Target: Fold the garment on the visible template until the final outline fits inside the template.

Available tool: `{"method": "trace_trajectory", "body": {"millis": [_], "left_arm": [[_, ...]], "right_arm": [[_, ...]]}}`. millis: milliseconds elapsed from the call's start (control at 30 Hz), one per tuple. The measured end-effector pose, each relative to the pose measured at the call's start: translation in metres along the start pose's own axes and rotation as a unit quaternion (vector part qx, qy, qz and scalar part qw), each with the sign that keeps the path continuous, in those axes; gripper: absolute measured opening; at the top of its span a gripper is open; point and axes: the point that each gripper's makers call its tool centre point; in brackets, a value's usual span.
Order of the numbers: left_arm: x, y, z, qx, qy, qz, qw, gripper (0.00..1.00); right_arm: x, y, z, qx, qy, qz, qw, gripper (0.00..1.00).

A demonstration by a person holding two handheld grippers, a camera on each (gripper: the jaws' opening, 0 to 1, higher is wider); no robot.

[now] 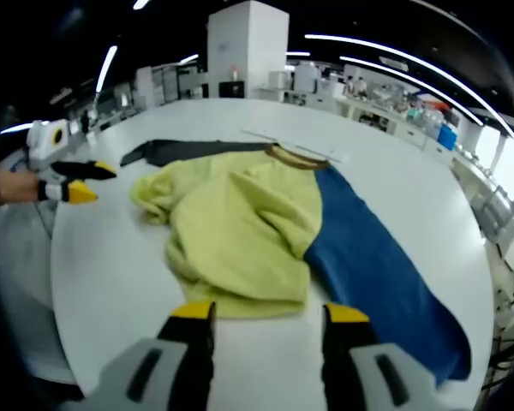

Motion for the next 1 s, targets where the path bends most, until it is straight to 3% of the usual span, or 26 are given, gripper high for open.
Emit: {"method": "trace_trajectory", "body": {"millis": [233,467,767,1000], "left_arm": [[-0.021,-0.004,-0.022,-0.011,-0.037,0.013,0.9992,0.27],[-0.040,-0.014,-0.028,-0.014,-0.041,0.030,0.9986,0.20],[-0.065,-0.026,-0.016,-0.049,-0.019,0.045,0.9976,0.19],[-0.076,-0.025,-0.005,-0.072,0.013,0.051,0.9960,0.18]], "right_arm": [[-0.005,0.001,0.001,-0.003,0.004,0.003,1.0000,0.43],[-0.014,-0.004,-0.010,-0.003,-0.002,0.013,0.9999,0.35],[-0.022,-0.005,-0.020,-0.004,-0.009,0.015,0.9998,0.26],[-0.022,-0.003,-0.021,-0.008,-0.007,0.010,0.9999,0.22]]}}
Point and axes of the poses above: the point that each gripper's makers call its tool centre point, and the gripper's own axes: x roughly backward along the fingers, z roughly to its left, y roughly out of its top, and after that the axes turned 4 degrees about x, right-handed
